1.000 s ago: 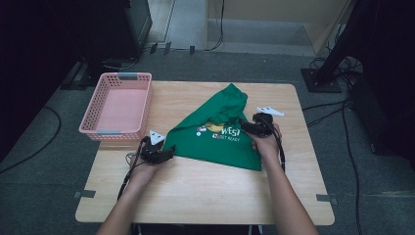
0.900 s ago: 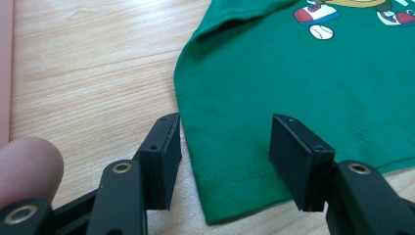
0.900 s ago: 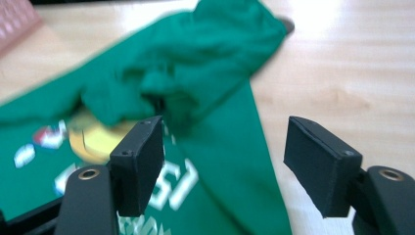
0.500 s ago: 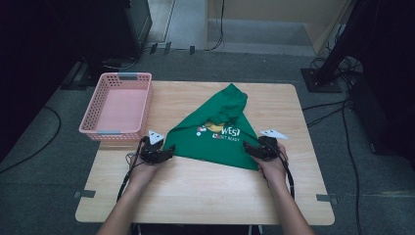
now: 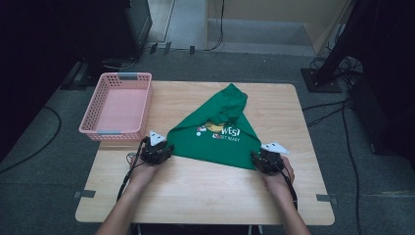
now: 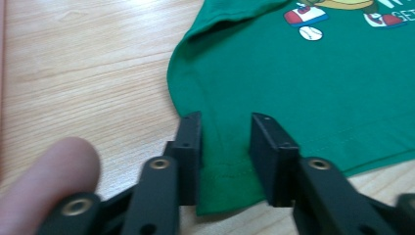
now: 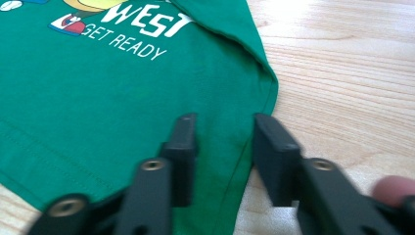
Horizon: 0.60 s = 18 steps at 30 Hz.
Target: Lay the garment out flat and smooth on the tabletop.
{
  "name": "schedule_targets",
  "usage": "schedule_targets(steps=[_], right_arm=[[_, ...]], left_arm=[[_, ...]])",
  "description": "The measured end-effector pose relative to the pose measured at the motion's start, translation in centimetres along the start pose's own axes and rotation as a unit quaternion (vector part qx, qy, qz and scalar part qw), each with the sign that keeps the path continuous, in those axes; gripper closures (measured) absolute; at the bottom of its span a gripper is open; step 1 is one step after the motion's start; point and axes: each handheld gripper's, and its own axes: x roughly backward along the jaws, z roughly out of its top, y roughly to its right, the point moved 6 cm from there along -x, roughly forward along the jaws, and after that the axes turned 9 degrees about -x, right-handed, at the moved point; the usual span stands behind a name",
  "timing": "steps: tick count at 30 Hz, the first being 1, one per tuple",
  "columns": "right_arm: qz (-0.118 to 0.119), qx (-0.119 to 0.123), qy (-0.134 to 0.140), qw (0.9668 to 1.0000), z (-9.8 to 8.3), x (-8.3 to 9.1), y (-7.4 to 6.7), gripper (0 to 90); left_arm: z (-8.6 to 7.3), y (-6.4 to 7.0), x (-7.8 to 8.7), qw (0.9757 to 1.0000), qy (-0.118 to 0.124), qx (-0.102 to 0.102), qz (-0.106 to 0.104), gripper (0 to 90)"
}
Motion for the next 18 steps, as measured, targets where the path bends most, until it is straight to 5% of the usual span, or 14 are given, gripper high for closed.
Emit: schedule_targets(steps=[5,11,18], right_arm=[[0.012,-0.002,-0.001,0.9999,0.0,0.1,0.0,86.0],[0.012,0.006,-0.002,0.9999,-0.4,0.6,0.2,87.4],[0.006,0.017,0.0,0.9998,-1.3,1.6,0.3,87.6]], left_arm=[[-0.3,0.4,0.4,0.9999,0.0,0.0,-0.013,86.6],[-1.3,1.1,1.7,0.9989,0.003,0.022,-0.041,87.5],[-2.7,2.7,3.6,0.9986,0.003,0.01,-0.053,87.5]])
